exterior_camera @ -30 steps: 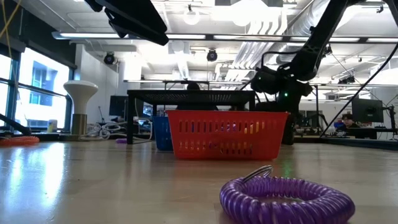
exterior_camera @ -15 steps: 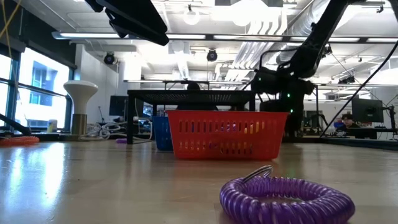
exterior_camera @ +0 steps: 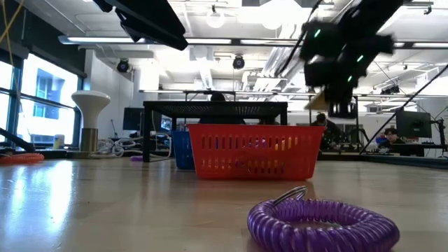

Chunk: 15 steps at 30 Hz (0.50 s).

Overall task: Pick & Place Office Desk Supplies
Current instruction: Put the yellow crayon box into the blue bin

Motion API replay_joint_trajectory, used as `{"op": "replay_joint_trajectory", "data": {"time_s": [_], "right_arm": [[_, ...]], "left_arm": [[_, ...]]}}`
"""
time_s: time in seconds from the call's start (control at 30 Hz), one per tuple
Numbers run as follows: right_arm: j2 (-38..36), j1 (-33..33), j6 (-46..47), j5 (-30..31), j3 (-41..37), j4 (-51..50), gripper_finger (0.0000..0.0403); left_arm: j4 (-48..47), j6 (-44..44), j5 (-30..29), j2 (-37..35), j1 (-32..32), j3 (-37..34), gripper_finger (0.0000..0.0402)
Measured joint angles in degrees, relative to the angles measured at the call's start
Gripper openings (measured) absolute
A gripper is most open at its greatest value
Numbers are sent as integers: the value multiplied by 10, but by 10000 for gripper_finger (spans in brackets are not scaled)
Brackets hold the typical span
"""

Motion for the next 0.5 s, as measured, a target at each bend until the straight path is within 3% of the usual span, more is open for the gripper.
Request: {"op": "replay_joint_trajectory", "data": {"time_s": [0.17, 0.33, 0.5], "right_arm": [[-88, 110, 97, -9, 0, -47, 22], [-162, 219, 191, -120, 0, -27, 22], [-193, 310, 207, -287, 0, 70, 22]], "left_arm": [[0, -1, 0, 0, -7, 0, 141], [0, 0, 0, 0, -11, 0, 141], [0, 0, 0, 0, -11, 0, 141]]}}
